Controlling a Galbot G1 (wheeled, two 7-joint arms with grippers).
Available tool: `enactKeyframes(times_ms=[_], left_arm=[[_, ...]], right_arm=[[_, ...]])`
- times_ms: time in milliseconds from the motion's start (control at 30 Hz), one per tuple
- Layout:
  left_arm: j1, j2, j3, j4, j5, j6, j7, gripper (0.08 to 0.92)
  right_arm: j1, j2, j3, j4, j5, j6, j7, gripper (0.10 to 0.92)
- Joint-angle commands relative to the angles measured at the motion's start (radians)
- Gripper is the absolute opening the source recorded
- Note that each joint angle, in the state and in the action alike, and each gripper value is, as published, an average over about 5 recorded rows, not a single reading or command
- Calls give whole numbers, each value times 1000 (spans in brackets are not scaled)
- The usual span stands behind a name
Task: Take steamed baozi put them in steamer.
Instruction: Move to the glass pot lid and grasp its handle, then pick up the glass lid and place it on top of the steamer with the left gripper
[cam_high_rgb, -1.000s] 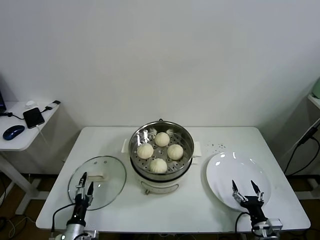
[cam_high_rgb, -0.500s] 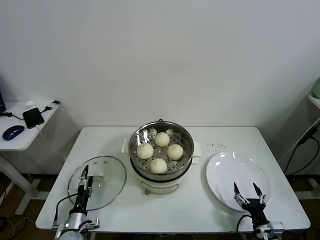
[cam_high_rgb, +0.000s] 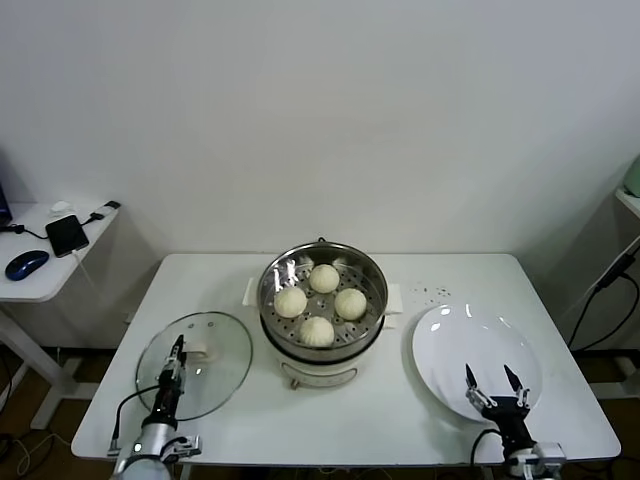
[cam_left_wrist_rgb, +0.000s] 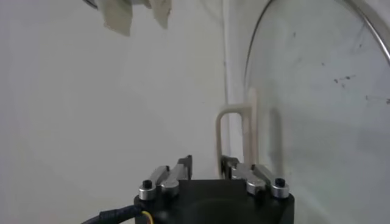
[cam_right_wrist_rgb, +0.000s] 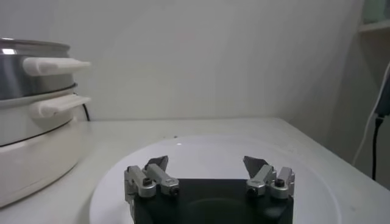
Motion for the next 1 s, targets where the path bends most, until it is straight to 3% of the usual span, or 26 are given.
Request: enactKeyframes(times_ms=[33,267,433,667,833,1000], left_arm=[[-7,-8,-3,-11,-21,-3,0,312],[37,21,-29,-179,-108,-2,50,144],[103,113,-62,-372,-237,45,148,136],[160,276,-99,-624,-385,214,365,136],[86,276,-28,-755,-361,346,466,136],[-58,240,161,-811,-269,493,554,136]], right_arm=[[2,4,0,2,-4,0,1,823],[1,4,8,9,-3,-1,2,823],[-2,1,16,23,-13,-12,15,823],[3,1,20,34,-46,-38,36,823],[1,2,19,44,-52,-40,37,823],[-9,-8,20,60,-51,-38,35,823]])
